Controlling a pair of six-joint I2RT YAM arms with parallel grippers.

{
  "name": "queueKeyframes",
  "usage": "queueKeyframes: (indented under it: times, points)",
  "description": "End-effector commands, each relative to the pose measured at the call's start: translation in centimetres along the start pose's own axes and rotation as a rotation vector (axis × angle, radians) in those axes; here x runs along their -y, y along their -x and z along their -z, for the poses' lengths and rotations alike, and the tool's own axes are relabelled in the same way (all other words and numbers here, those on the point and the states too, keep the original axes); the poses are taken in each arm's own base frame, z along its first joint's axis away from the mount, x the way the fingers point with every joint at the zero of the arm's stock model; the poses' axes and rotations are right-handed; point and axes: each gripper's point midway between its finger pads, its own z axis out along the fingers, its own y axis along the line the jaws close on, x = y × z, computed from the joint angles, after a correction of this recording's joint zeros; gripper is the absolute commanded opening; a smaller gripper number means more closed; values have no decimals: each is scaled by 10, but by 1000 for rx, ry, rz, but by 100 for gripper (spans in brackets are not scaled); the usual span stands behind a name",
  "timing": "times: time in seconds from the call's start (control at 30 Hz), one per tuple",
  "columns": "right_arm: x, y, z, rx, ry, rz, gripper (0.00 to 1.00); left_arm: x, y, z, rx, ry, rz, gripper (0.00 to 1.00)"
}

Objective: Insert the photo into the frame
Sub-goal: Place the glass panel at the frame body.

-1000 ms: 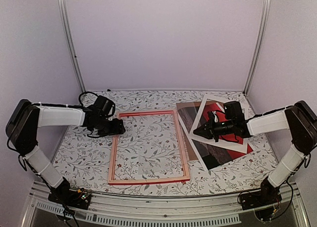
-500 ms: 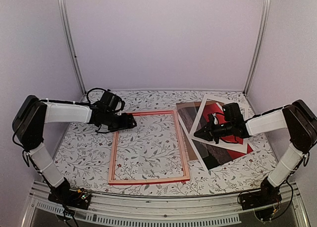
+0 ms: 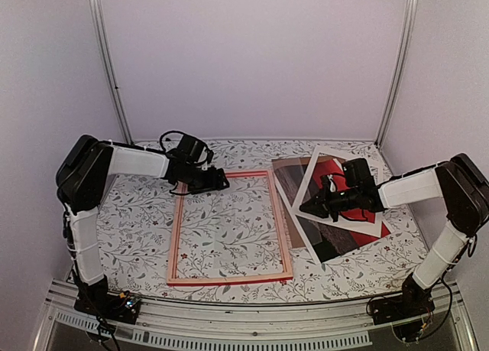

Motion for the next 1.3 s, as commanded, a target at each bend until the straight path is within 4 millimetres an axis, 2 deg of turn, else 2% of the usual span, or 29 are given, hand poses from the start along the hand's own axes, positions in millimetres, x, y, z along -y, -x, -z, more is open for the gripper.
queueKeyframes:
  times: [0.0, 0.3, 0.47, 0.8, 1.27]
  points:
    - [2, 4, -6, 3, -17, 18, 0, -2, -3, -13, -37, -4, -12, 80]
    - [8, 4, -12, -18, -26, 17, 0, -3, -4, -29, -64, -31, -4, 78]
    - [7, 5, -13, -25, -34, 24, 3, -1, -4, -30, -66, -49, -5, 76]
    - [13, 12, -19, -47, -92, 71, 18, -6, -2, -31, -54, -25, -44, 75]
    - [17, 18, -34, -133, -132, 147, 22, -15, -1, -34, -43, 17, -85, 74]
